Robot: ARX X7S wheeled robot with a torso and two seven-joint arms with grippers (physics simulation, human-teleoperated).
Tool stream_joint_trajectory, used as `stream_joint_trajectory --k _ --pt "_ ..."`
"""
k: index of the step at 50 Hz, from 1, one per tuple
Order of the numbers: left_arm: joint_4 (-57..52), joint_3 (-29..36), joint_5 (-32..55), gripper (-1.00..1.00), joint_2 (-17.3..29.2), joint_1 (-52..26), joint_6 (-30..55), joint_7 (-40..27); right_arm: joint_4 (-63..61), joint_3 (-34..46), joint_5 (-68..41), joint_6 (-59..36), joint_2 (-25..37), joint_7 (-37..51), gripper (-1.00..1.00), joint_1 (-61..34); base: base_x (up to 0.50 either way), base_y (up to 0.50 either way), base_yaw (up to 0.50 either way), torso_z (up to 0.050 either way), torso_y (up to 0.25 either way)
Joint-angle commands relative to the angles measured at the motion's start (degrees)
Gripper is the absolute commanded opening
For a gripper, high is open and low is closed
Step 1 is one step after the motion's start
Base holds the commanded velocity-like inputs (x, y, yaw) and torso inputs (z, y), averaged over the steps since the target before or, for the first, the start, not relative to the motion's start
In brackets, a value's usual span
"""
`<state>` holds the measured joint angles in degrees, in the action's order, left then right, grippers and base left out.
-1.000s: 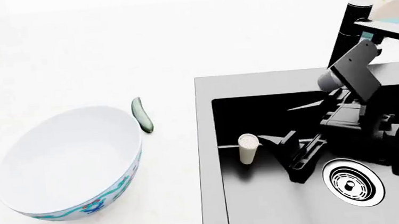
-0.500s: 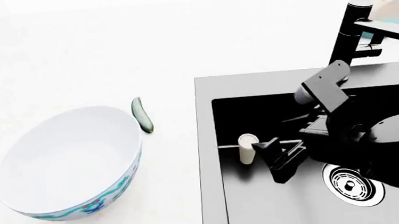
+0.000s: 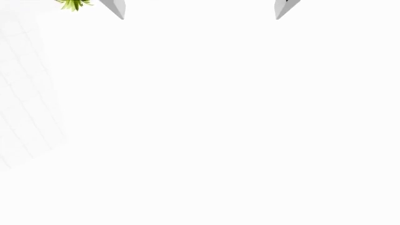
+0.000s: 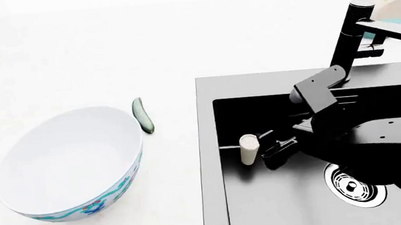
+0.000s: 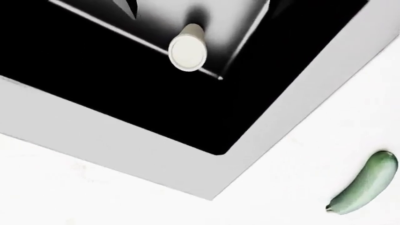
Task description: Pick the cup and bowl from the sink and place them on the counter for drying.
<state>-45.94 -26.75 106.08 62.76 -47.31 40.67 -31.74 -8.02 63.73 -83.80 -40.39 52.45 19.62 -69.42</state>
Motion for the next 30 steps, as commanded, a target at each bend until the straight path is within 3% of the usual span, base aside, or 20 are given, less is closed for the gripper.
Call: stream_joint_trajectory --k 1,30 --pt "0.0 0.1 0.1 1.00 0.1 -0.1 0.0 0.0 2.6 0.3 3.0 3.0 -1.9 1.8 1.00 2.0 0.00 0.00 0.00 0.000 0.000" --pt "0.0 1.4 0.8 1.00 0.8 -1.3 -0.3 -0.7 13.2 -0.1 8.3 12.1 -9.2 2.8 1.00 7.7 0.00 0.00 0.00 0.000 0.000"
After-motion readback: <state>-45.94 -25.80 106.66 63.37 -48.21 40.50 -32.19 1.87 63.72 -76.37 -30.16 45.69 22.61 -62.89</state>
